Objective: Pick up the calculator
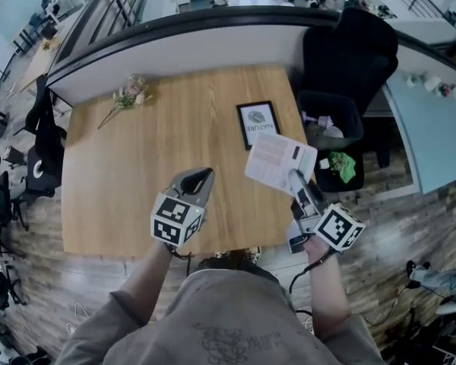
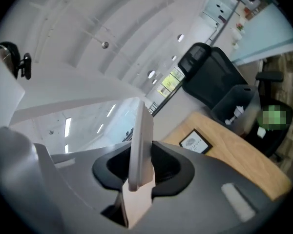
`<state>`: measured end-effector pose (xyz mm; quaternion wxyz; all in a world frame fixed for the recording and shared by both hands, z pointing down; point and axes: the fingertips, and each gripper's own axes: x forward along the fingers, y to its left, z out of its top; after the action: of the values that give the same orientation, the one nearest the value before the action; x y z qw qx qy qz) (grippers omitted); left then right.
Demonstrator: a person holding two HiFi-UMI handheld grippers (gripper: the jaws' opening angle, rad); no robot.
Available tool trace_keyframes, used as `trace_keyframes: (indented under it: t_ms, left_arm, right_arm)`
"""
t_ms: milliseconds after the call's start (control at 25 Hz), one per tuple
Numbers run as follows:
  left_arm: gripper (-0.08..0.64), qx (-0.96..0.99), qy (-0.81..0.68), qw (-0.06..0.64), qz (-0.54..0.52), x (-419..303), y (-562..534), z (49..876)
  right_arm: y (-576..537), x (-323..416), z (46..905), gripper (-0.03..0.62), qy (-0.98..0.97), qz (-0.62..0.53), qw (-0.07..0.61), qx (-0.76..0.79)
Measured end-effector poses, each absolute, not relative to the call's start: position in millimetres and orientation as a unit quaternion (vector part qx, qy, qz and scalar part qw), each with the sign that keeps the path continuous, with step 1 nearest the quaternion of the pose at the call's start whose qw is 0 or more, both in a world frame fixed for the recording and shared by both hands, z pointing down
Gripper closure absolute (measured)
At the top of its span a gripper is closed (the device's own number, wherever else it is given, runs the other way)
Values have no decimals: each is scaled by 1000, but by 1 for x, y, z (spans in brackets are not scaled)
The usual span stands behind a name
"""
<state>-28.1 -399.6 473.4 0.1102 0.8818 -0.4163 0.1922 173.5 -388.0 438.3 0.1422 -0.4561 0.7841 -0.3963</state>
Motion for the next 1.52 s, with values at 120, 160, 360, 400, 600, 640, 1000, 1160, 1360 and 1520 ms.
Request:
trace_keyframes:
  t_ms: [120, 160, 360, 400, 600, 640, 1000, 1160, 1360, 1520]
  left_arm:
    - [558, 893, -411, 72, 168, -25, -402, 431]
    - [558, 896, -411, 61, 159, -27, -401, 416]
    - [558, 902, -415, 3, 115, -31, -397, 349]
    - [558, 903, -416, -11, 108, -31, -395, 337]
    - [558, 900, -420, -77, 88, -28, -381, 290]
    - [558, 899, -423, -81, 85, -28, -377, 284]
    - [558, 885, -444, -109, 86, -38, -349, 277]
    - [558, 888, -441, -91, 92, -32, -347, 289]
    - [558, 893, -427, -94, 102, -24, -347, 301]
    - [558, 894, -424, -100, 108, -20, -352, 300]
  right_arm:
    - [-381, 171, 390, 494, 802, -332, 147, -474]
    - [-379, 167, 374, 494, 808, -313, 152, -477]
    - [-363, 166, 314, 495, 814, -238, 177, -499]
    - [-359, 168, 303, 495, 815, -218, 177, -506]
    - [-336, 179, 260, 497, 813, -132, 185, -535]
    - [-332, 182, 255, 499, 812, -121, 188, -539]
    - [-297, 179, 244, 500, 804, -58, 171, -567]
    - [-298, 181, 255, 500, 804, -72, 157, -569]
    - [-304, 186, 280, 503, 802, -116, 149, -567]
    - [-309, 191, 284, 506, 800, -129, 145, -568]
